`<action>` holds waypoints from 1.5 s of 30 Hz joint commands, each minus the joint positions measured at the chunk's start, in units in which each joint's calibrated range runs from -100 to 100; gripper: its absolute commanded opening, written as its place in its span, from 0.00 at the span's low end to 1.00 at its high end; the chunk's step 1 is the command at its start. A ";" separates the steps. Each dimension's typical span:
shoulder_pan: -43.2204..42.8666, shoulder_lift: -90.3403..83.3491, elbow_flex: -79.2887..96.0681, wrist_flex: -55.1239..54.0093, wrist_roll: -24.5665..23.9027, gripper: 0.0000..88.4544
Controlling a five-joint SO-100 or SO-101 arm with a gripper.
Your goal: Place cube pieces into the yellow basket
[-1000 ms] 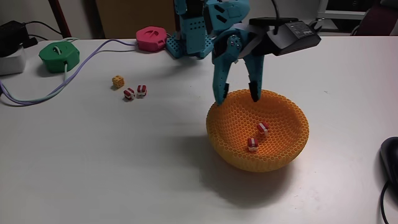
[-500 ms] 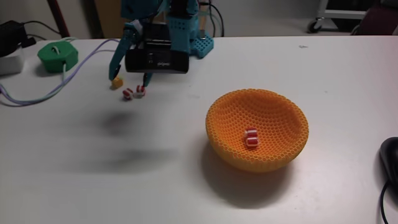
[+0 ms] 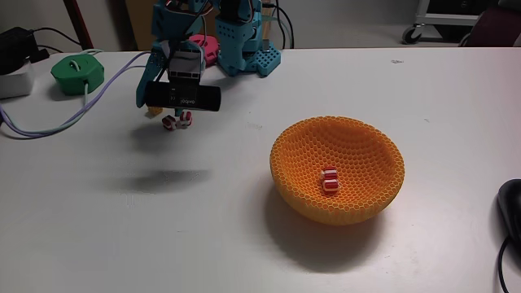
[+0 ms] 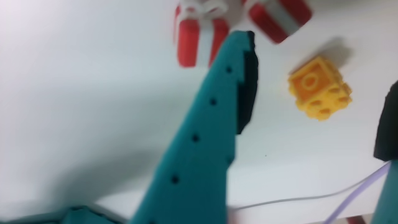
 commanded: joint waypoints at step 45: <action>-58.15 14.35 -32.03 -26.52 -11.04 0.12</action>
